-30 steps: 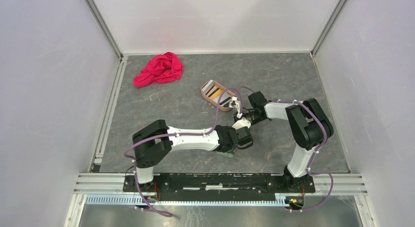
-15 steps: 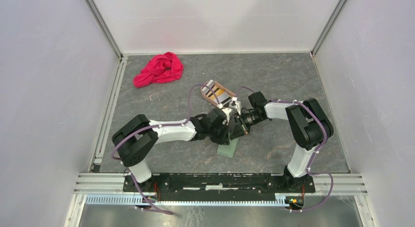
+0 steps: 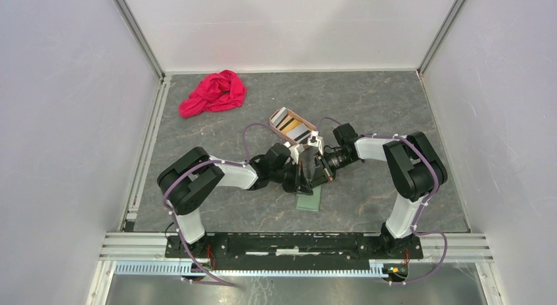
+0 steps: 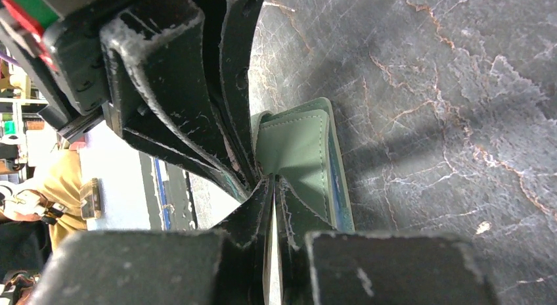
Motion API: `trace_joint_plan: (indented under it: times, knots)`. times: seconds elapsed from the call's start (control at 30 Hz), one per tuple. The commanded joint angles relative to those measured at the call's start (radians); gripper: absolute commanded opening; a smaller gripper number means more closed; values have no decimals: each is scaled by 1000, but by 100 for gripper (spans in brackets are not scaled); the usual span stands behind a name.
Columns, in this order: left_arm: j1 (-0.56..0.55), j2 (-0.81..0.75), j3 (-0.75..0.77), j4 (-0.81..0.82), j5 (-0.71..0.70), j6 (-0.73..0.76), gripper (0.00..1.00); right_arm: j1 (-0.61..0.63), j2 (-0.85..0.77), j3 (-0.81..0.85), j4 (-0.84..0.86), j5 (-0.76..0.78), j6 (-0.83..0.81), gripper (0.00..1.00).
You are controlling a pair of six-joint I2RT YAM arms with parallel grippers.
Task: Put the credit cards into the card holder
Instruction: Close the card holder at the center of the board, then adjust the card holder at the center of the board.
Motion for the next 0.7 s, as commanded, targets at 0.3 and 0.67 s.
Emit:
trace_joint_plan:
  times: [0.3,0.67]
  knots:
    - [0,0,6,-66,-43,-12,25,4,-31,64,-90,-65,-136,16]
    - [-2,-269,5,-3,-59,23,36,2,-172,70,-89,-32,-190,21]
